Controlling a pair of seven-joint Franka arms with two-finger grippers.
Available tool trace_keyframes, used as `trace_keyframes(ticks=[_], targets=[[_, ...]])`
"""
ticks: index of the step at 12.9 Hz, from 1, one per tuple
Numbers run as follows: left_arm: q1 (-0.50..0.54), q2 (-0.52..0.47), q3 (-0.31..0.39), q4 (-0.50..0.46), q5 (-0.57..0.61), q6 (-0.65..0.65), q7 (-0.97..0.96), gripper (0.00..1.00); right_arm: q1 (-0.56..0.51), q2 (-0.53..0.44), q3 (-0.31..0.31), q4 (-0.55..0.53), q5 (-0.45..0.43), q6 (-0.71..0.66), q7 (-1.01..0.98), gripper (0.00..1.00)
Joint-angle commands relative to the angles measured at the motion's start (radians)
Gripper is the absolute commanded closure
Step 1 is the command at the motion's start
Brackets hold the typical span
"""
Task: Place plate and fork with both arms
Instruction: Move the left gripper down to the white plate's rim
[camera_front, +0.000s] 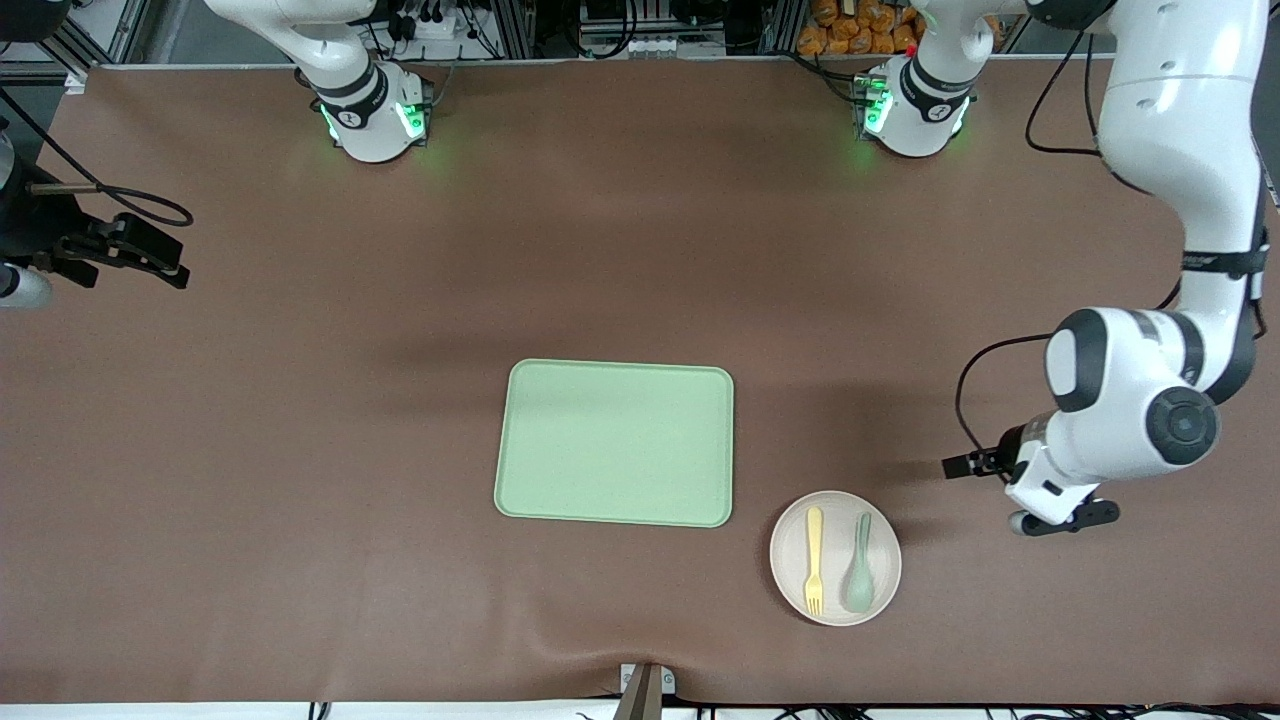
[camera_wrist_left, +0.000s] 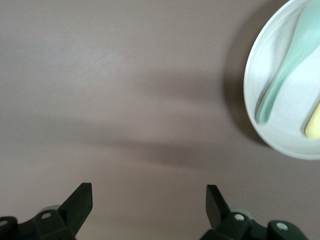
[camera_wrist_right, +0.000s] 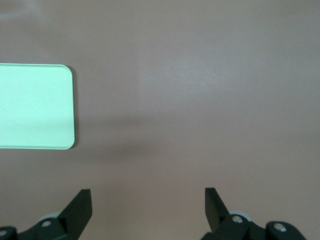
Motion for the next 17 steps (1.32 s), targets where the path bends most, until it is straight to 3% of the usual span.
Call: trace_keyframes(ticks=[1, 8, 17], targets=[[-0.021, 0.071, 0.002, 0.028, -0.001, 0.122, -0.028, 0.0, -0.005, -0.013, 0.001, -0.014, 0.002, 0.006, -0.007, 0.0], [-0.067, 0.178, 0.003, 0.074, 0.002, 0.274, -0.102, 0.0, -0.005, -0.013, 0.002, -0.014, 0.002, 0.008, -0.007, 0.0], [-0.071, 0.231, 0.005, 0.109, 0.002, 0.331, -0.109, 0.0, -0.005, -0.013, 0.002, -0.014, 0.002, 0.006, -0.007, 0.0]])
